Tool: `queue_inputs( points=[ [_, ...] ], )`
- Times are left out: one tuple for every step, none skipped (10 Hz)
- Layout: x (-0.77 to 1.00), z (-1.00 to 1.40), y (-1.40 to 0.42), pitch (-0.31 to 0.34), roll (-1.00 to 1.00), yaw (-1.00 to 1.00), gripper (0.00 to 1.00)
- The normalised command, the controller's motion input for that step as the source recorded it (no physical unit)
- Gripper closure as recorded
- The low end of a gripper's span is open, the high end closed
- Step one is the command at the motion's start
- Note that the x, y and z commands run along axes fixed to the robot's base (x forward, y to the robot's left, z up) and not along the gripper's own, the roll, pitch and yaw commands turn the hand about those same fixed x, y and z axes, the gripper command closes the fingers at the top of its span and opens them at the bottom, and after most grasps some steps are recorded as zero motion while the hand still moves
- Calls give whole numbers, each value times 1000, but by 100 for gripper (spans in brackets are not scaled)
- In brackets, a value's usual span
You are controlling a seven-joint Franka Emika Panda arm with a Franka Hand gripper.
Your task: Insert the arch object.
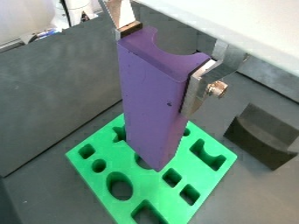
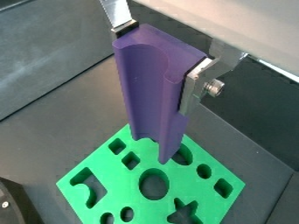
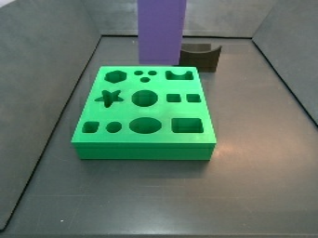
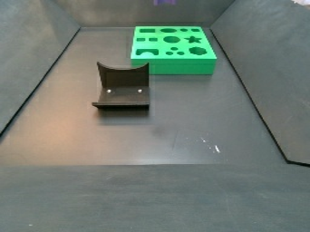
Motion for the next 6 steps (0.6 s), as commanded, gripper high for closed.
queue_inputs(
  points=[
    [769,-826,571,0,134,29,100],
    [789,-680,549,0,164,29,100],
    [829,-620,517,34,170,29,100],
    [849,-560,480,66,177,31,100],
    [649,-503,386,51,159,0,100],
    [317,-434,451,24,113,-94,100]
  ],
)
